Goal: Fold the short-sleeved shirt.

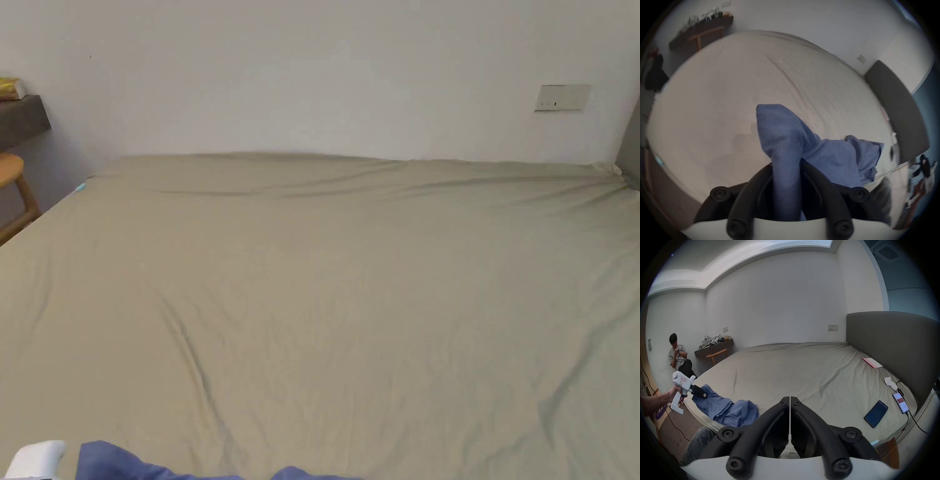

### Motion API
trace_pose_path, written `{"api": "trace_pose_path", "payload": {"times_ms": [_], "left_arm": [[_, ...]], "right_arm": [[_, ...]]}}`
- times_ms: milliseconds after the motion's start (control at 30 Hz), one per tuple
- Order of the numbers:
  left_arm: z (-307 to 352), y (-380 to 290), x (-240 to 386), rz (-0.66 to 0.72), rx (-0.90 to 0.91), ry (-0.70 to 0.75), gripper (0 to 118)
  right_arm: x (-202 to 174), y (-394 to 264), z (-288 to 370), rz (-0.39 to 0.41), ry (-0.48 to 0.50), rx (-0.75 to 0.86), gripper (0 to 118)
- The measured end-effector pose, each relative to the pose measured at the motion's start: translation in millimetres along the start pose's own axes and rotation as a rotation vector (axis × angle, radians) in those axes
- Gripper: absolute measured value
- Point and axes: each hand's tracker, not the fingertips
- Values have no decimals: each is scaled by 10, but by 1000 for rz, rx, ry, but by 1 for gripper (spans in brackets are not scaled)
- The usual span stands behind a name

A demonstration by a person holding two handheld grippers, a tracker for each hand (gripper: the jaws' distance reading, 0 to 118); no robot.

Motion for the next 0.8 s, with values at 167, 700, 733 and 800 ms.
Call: {"api": "trace_pose_path", "payload": {"times_ms": [167, 700, 733, 800], "left_arm": [[426, 105, 551, -222, 44, 209, 15], [-1010, -521, 2516, -329, -99, -20, 29], [-1050, -560, 2529, -332, -100, -12, 32], [-1026, -632, 2557, -366, -58, -11, 53]], "right_arm": [[109, -49, -15, -43, 10, 18, 2], [389, -143, 250, -88, -49, 15, 2], [416, -159, 250, -101, -51, 11, 2], [450, -179, 247, -119, -58, 2, 2]]}}
